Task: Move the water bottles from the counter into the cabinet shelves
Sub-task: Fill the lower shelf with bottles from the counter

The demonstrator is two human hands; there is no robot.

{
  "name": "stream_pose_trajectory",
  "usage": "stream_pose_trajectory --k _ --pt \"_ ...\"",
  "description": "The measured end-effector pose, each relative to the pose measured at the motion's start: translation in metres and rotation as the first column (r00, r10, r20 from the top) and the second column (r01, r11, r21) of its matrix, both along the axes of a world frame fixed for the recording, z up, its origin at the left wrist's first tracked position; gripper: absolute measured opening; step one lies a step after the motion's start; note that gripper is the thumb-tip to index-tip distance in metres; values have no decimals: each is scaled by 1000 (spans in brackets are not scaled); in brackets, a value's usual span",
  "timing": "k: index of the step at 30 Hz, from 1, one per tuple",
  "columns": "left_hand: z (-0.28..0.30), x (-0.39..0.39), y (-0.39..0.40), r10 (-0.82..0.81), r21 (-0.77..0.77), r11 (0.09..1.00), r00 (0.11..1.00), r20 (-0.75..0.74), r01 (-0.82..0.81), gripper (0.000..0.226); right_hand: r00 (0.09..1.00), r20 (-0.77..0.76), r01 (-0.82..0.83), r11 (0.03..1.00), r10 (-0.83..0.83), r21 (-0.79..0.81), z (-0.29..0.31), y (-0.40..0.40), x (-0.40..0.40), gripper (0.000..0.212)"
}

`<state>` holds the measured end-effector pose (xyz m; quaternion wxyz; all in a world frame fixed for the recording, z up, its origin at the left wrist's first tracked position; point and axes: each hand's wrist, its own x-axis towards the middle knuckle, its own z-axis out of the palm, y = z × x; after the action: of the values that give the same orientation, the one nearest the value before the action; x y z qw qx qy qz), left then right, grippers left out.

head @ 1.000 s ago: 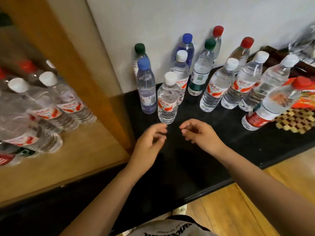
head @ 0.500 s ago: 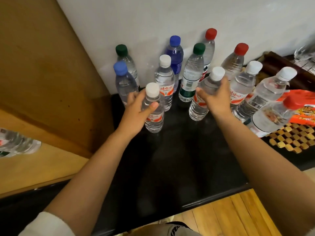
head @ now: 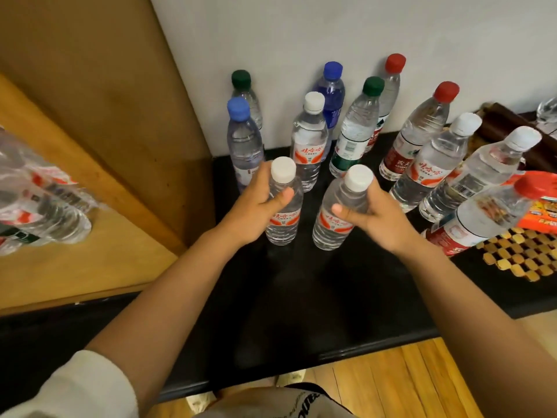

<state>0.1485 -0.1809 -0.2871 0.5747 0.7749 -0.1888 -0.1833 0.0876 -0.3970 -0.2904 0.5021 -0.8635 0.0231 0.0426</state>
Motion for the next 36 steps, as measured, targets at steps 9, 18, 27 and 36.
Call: stream_pose_trajectory --k 9,18,27,36 --pt "0 -51 56 -166 83 983 986 -6 166 48 990 8 -138 988 138 64 2 61 -53 59" --pt "-1 -98 126 -216 116 970 976 14 213 50 969 -33 -241 968 244 75 3 116 -86 57" --pt "1 -119 196 -143 -20 990 985 -92 141 40 965 -6 -261 965 261 34 5 188 -99 61" --pt "16 -87 272 8 -96 995 999 -33 -11 40 957 62 -287 953 283 95 21 271 -56 53"
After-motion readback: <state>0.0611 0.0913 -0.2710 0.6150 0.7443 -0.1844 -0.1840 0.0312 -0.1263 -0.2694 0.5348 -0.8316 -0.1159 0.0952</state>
